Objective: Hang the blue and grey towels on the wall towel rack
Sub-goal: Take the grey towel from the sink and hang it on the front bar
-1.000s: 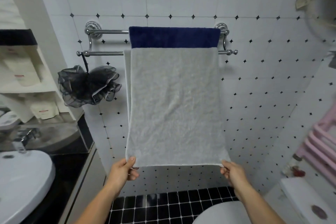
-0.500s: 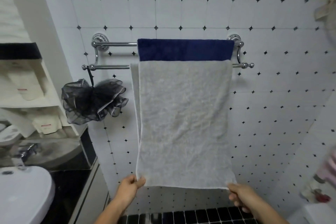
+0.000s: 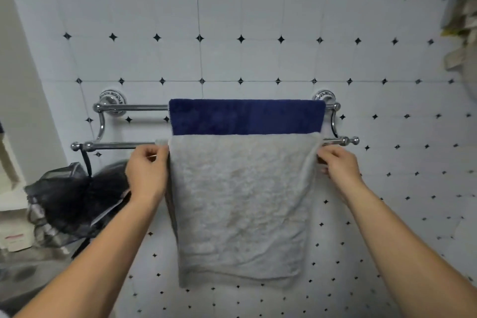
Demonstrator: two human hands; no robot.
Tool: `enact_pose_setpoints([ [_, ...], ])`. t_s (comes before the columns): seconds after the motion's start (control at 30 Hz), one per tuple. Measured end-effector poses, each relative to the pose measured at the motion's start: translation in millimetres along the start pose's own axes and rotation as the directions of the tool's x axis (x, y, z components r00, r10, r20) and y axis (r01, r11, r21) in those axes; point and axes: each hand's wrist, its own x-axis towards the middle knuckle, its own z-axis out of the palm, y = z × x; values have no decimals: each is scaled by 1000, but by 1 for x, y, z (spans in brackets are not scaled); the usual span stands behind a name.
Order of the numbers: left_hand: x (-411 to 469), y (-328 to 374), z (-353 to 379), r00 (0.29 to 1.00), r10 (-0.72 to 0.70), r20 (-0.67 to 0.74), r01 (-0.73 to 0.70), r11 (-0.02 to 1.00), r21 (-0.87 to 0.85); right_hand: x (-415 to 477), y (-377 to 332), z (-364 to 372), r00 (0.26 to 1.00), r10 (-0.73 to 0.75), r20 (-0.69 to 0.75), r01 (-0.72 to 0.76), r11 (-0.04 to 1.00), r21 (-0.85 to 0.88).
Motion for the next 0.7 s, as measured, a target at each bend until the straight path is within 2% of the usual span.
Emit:
enact_pose_setpoints([
  [0.1,-6,6,8,996,-48,-80,44,998,-50,6,-12,1,996,80,51,-88,981,173],
  [0.17,-10,3,10,994,-54,-96,47,996,-70,2,-7,-3,997,62,51,-69,986,152],
  [0.3,-17,4,19,999,-37,6,37,998,-47,1,-8,0,998,22,65,-31,989,142],
  [0.47,-14,11,18,984,-120,135,143,972,-185,1,1,4,990,42,136,-60,989,135],
  [0.7,-24,-11,-10,949,-136,285,188,968,-166,-18,27,-23,986,69,150,-85,992,98],
])
